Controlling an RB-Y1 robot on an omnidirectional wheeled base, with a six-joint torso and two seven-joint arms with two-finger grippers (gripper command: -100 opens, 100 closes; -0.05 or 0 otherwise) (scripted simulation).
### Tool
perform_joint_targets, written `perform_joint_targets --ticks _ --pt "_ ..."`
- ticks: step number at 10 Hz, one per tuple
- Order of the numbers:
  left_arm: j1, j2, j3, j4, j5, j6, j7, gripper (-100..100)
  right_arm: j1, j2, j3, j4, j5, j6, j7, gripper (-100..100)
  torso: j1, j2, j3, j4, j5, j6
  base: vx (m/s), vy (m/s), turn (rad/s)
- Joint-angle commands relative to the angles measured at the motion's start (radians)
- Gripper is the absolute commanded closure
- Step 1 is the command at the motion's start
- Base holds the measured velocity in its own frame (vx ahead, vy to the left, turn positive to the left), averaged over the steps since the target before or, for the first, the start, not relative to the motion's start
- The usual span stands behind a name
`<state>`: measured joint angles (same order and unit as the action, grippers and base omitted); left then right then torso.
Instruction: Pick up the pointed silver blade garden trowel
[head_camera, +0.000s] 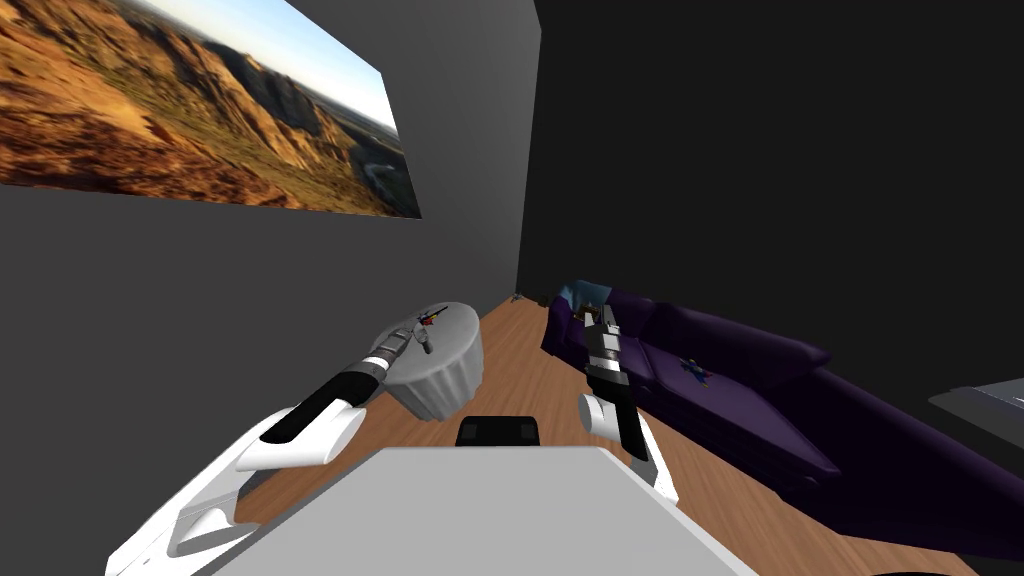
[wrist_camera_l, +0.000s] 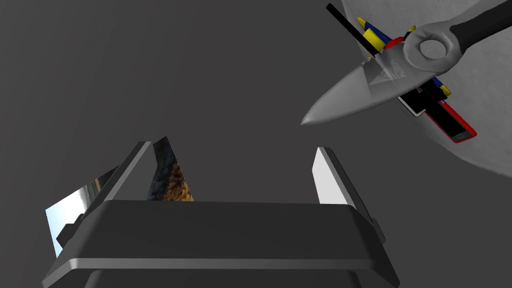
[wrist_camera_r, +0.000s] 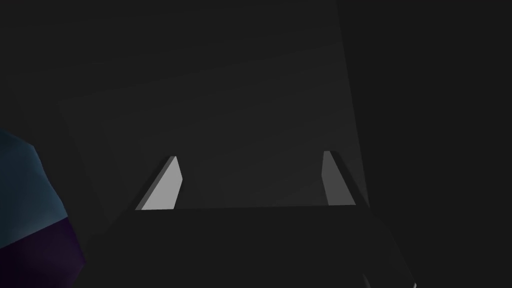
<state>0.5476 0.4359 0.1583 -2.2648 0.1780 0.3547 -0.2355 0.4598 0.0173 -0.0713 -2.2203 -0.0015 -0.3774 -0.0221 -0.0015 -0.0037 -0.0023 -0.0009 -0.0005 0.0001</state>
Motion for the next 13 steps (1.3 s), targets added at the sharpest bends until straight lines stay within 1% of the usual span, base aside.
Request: perform_joint_targets --ticks 1,2,3,5,6,7,8,9,10,11,13 --pt "0.006 0.031 0.005 0.013 0.009 0.050 -0.010 -100 0.000 0.000 0.000 0.000 0.000 0.000 0.000 0 0.000 0.000 0.000 0.000 0.000 0.000 0.054 -0.032 -0.013" --pt "0.016 0.056 0.007 0.022 0.015 0.081 -0.020 -100 0.000 0.000 0.000 0.000 0.000 0.000 0.000 0 0.000 0.000 0.000 0.000 0.000 0.000 0.105 -0.049 -0.025" --pt "0.016 0.056 0.007 0.022 0.015 0.099 -0.020 -100 0.000 0.000 0.000 0.000 0.000 0.000 0.000 0 -0.001 -0.002 -0.001 0.000 0.000 0.000 0.096 -0.040 -0.003" --pt "0.037 0.106 0.010 0.041 0.024 0.171 -0.039 -100 0.000 0.000 0.000 0.000 0.000 0.000 0.000 0 -0.001 -0.002 -0.001 -0.001 0.000 0.000 0.100 -0.043 -0.023" --pt "0.037 0.106 0.010 0.041 0.024 0.181 -0.039 -100 0.000 0.000 0.000 0.000 0.000 0.000 0.000 0 -0.001 -0.003 -0.002 -0.001 0.000 0.000 0.076 -0.027 -0.006" --pt "0.048 0.131 0.011 0.051 0.029 0.220 -0.049 -100 0.000 0.000 0.000 0.000 0.000 0.000 0.000 0 0.000 -0.002 -0.001 -0.001 0.000 0.000 0.073 -0.023 -0.022" --pt "0.048 0.131 0.011 0.051 0.029 0.220 -0.049 -100 0.000 0.000 0.000 0.000 0.000 0.000 0.000 0 0.001 -0.002 -0.001 0.000 0.000 0.000 0.059 -0.016 -0.012" --pt "0.060 0.156 0.012 0.060 0.032 0.257 -0.059 -100 0.000 0.000 0.000 0.000 0.000 0.000 0.000 0 0.001 -0.001 0.000 0.000 0.000 0.000 0.074 -0.017 -0.026" --pt "0.072 0.180 0.011 0.070 0.035 0.282 -0.069 -100 0.000 0.000 0.000 0.000 0.000 0.000 0.000 0 0.001 -0.001 -0.001 0.000 0.000 0.000 0.109 -0.022 -0.039" --pt "0.072 0.180 0.011 0.070 0.035 0.294 -0.069 -100 0.000 0.000 0.000 0.000 0.000 0.000 0.000 0 0.001 -0.003 -0.002 -0.001 0.000 0.000 0.090 -0.022 -0.010" --pt "0.097 0.227 0.010 0.089 0.039 0.359 -0.089 -100 0.000 0.000 0.000 0.000 0.000 0.000 0.000 0 0.000 -0.002 -0.001 -0.001 0.000 0.000 0.107 -0.037 -0.036"
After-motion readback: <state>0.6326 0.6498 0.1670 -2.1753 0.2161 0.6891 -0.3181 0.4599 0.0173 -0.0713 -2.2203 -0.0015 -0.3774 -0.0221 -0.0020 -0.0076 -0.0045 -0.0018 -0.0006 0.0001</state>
